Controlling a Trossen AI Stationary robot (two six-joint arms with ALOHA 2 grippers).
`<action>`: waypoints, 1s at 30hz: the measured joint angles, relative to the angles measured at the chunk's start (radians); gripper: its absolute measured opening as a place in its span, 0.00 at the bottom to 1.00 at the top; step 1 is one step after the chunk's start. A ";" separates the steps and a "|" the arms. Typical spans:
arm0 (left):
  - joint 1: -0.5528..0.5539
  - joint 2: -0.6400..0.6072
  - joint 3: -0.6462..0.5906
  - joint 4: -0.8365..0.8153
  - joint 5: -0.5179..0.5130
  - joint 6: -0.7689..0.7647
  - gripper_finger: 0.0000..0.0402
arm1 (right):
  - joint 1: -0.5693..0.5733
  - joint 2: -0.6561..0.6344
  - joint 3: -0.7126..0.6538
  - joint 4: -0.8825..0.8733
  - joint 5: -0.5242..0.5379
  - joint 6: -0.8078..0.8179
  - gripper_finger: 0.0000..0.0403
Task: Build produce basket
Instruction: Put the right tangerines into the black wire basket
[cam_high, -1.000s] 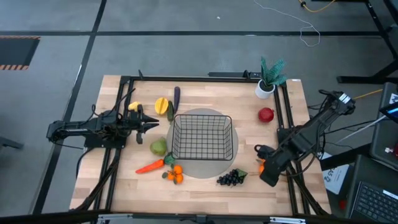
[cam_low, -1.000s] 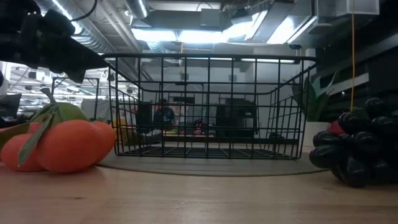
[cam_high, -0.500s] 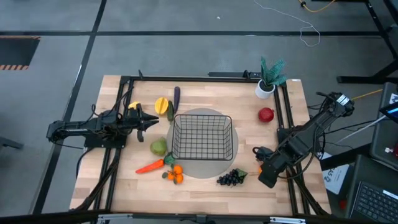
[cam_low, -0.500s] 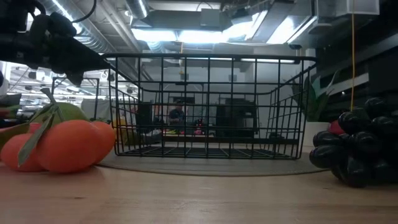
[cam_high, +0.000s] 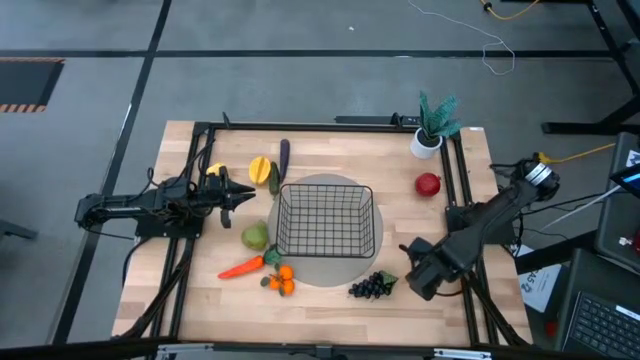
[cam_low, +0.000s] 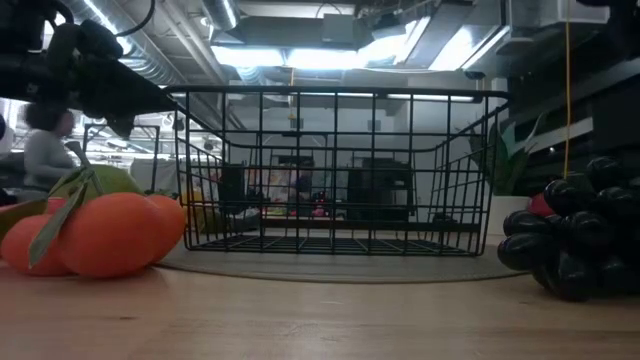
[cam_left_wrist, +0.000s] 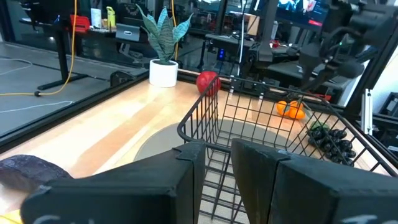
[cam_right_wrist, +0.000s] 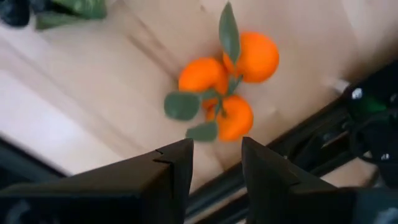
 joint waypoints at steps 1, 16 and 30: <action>0.000 0.000 0.000 0.000 0.000 0.000 0.17 | 0.000 0.013 0.000 0.005 0.013 0.000 0.31; 0.000 0.000 0.000 -0.003 0.000 0.000 0.17 | -0.005 0.152 0.000 0.015 0.019 -0.001 0.31; 0.000 0.000 0.000 -0.003 0.000 0.000 0.17 | -0.048 0.185 0.000 0.005 0.078 0.049 0.31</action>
